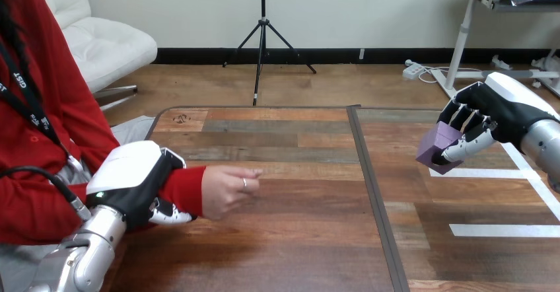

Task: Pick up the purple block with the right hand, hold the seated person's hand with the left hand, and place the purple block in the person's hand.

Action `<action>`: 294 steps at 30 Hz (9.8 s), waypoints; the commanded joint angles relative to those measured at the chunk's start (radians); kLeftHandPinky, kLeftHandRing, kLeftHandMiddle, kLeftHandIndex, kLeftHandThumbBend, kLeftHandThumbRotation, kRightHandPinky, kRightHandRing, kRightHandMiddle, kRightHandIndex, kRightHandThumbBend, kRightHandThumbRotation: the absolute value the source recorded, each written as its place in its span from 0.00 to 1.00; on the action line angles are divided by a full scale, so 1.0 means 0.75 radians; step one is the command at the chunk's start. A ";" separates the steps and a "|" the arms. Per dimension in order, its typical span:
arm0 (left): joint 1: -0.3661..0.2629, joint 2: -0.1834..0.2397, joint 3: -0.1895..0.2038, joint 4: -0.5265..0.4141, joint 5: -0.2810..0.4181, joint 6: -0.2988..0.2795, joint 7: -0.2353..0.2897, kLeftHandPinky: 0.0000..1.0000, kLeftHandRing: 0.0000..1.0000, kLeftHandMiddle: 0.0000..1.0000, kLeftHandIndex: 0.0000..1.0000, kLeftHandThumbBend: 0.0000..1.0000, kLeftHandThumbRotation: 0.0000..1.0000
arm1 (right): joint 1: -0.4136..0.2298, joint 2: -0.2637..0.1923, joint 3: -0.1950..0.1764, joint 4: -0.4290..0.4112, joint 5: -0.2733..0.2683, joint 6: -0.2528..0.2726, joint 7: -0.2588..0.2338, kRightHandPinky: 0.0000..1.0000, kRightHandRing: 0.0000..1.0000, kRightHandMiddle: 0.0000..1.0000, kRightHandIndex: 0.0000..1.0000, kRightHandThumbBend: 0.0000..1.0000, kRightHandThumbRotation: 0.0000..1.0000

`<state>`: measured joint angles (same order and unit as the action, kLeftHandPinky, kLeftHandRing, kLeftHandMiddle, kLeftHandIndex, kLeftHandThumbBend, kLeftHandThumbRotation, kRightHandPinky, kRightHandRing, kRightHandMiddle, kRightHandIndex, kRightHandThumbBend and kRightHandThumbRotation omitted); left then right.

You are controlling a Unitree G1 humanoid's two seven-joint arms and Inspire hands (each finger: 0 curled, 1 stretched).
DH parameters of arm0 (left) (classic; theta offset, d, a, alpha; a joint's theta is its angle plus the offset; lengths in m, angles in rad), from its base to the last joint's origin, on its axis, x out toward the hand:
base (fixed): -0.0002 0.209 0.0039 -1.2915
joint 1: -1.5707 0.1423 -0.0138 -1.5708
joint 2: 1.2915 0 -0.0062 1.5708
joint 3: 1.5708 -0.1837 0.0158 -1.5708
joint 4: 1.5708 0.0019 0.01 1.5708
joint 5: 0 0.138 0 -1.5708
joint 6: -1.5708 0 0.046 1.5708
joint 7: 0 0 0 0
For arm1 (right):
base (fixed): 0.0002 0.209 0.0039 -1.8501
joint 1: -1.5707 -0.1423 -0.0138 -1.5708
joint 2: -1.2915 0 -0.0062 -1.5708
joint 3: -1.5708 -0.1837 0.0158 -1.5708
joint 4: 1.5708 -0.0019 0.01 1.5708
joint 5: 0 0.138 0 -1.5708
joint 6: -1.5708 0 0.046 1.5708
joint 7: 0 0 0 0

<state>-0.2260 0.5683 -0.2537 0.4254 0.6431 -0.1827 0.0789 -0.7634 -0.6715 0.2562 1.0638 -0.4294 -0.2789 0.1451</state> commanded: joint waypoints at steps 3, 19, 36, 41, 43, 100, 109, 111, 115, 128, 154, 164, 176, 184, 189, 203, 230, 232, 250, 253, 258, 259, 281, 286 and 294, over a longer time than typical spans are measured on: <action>-0.116 -0.038 0.094 -0.227 -0.054 -0.064 0.092 0.18 0.24 0.31 0.32 0.56 0.00 | -0.049 0.023 -0.061 -0.086 0.043 0.004 -0.050 0.46 0.47 0.51 0.50 0.74 0.00; -0.138 -0.042 0.134 -0.255 -0.042 -0.146 0.204 0.17 0.23 0.30 0.31 0.55 0.00 | -0.043 0.044 -0.085 -0.103 0.087 0.002 -0.053 0.45 0.46 0.50 0.48 0.75 0.00; -0.188 -0.068 0.182 -0.294 -0.103 -0.169 0.186 0.17 0.23 0.31 0.32 0.59 0.00 | -0.034 0.062 -0.119 -0.138 0.124 -0.011 -0.046 0.41 0.44 0.48 0.48 0.74 0.00; -0.211 -0.087 0.174 -0.279 -0.098 -0.168 0.198 0.17 0.22 0.30 0.31 0.62 0.00 | -0.031 0.068 -0.128 -0.146 0.142 -0.022 -0.043 0.38 0.43 0.47 0.48 0.75 0.00; -0.217 -0.092 0.171 -0.275 -0.099 -0.165 0.194 0.17 0.22 0.30 0.31 0.62 0.00 | -0.031 0.068 -0.125 -0.153 0.137 -0.017 -0.050 0.38 0.42 0.47 0.48 0.75 0.00; -0.541 -0.424 0.036 -0.136 -0.076 -0.041 0.079 0.19 0.25 0.34 0.35 0.60 0.00 | -0.013 0.221 -0.156 -0.519 0.222 -0.009 0.051 0.38 0.42 0.46 0.46 0.77 0.00; -0.586 -0.467 0.037 -0.115 -0.080 -0.042 0.069 0.19 0.25 0.35 0.36 0.59 0.00 | -0.010 0.253 -0.144 -0.594 0.214 0.046 0.072 0.38 0.41 0.46 0.46 0.76 0.00; -0.593 -0.472 0.035 -0.112 -0.073 -0.044 0.072 0.19 0.25 0.35 0.36 0.59 0.00 | -0.008 0.257 -0.141 -0.613 0.207 0.063 0.075 0.38 0.41 0.45 0.46 0.76 0.00; -0.608 -0.494 0.033 -0.111 -0.075 -0.044 0.068 0.20 0.25 0.35 0.36 0.58 0.00 | -0.006 0.277 -0.135 -0.649 0.202 0.081 0.082 0.37 0.41 0.45 0.46 0.75 0.00; -0.634 -0.527 0.026 -0.097 -0.068 -0.064 0.075 0.20 0.25 0.34 0.36 0.58 0.00 | -0.006 0.320 -0.133 -0.704 0.200 0.103 0.111 0.35 0.39 0.44 0.45 0.75 0.00; -0.704 -0.560 0.033 -0.016 -0.053 -0.146 0.164 0.22 0.27 0.35 0.35 0.56 0.00 | 0.034 0.368 -0.131 -0.856 0.210 0.164 0.199 0.34 0.38 0.43 0.45 0.75 0.00; -0.730 -0.571 0.038 -0.003 -0.062 -0.135 0.153 0.23 0.28 0.36 0.35 0.55 0.00 | 0.042 0.377 -0.127 -0.863 0.206 0.139 0.198 0.32 0.37 0.43 0.44 0.76 0.00; -0.732 -0.568 0.035 0.023 -0.060 -0.152 0.158 0.22 0.27 0.35 0.35 0.58 0.00 | 0.054 0.372 -0.126 -0.880 0.200 0.140 0.201 0.33 0.38 0.44 0.45 0.76 0.00; -0.716 -0.562 0.036 0.028 -0.067 -0.160 0.154 0.22 0.27 0.35 0.35 0.59 0.00 | 0.062 0.369 -0.131 -0.894 0.204 0.155 0.206 0.33 0.39 0.44 0.45 0.75 0.00; -0.708 -0.555 0.036 0.036 -0.068 -0.167 0.152 0.22 0.27 0.35 0.35 0.58 0.00 | 0.069 0.362 -0.136 -0.899 0.208 0.157 0.211 0.33 0.39 0.44 0.44 0.75 0.00; -0.654 -0.493 0.022 -0.028 -0.037 -0.120 0.076 0.30 0.37 0.44 0.46 0.72 0.16 | 0.098 0.332 -0.131 -0.967 0.170 0.256 0.221 0.37 0.43 0.47 0.48 0.76 0.00; -0.481 -0.420 0.056 -0.176 -0.062 -0.211 0.098 0.41 0.52 0.60 0.62 0.82 0.66 | 0.147 0.292 -0.174 -1.003 0.210 0.301 0.268 0.45 0.53 0.57 0.57 0.70 0.15; -0.465 -0.419 0.061 -0.191 -0.071 -0.209 0.092 0.42 0.53 0.61 0.62 0.82 0.69 | 0.151 0.287 -0.175 -1.005 0.209 0.301 0.270 0.45 0.54 0.57 0.58 0.69 0.16; -0.313 -0.401 0.100 -0.351 -0.155 -0.201 0.048 0.45 0.58 0.66 0.64 0.77 0.78 | 0.178 0.259 -0.200 -0.976 0.215 0.286 0.286 0.44 0.53 0.56 0.59 0.58 0.22; -0.285 -0.394 0.104 -0.383 -0.170 -0.198 0.044 0.45 0.58 0.66 0.64 0.75 0.78 | 0.183 0.255 -0.203 -0.969 0.218 0.278 0.288 0.45 0.53 0.56 0.59 0.55 0.23; -0.235 -0.387 0.113 -0.426 -0.188 -0.191 0.041 0.45 0.57 0.64 0.64 0.74 0.78 | 0.191 0.243 -0.201 -0.965 0.210 0.282 0.294 0.48 0.54 0.57 0.59 0.47 0.29; -0.229 -0.387 0.114 -0.432 -0.191 -0.190 0.040 0.45 0.57 0.64 0.64 0.74 0.79 | 0.192 0.242 -0.202 -0.966 0.209 0.285 0.295 0.48 0.54 0.57 0.59 0.46 0.31; -0.034 -0.355 0.153 -0.494 -0.239 -0.225 0.030 0.46 0.57 0.64 0.62 0.72 0.72 | 0.261 0.229 -0.218 -0.981 0.219 0.255 0.298 0.56 0.60 0.62 0.64 0.38 0.70; -0.005 -0.352 0.159 -0.474 -0.248 -0.233 0.031 0.48 0.59 0.65 0.62 0.71 0.68 | 0.272 0.228 -0.222 -0.978 0.225 0.244 0.299 0.55 0.61 0.63 0.65 0.38 0.74; 0.040 -0.335 0.165 -0.429 -0.262 -0.263 0.031 0.52 0.63 0.68 0.63 0.72 0.68 | 0.293 0.227 -0.231 -0.970 0.237 0.217 0.298 0.53 0.61 0.64 0.65 0.37 0.76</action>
<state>-0.1841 0.3014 -0.1587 0.0843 0.4716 -0.3519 0.0952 -0.5125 -0.4755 0.1193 0.3466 -0.2727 -0.0814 0.3849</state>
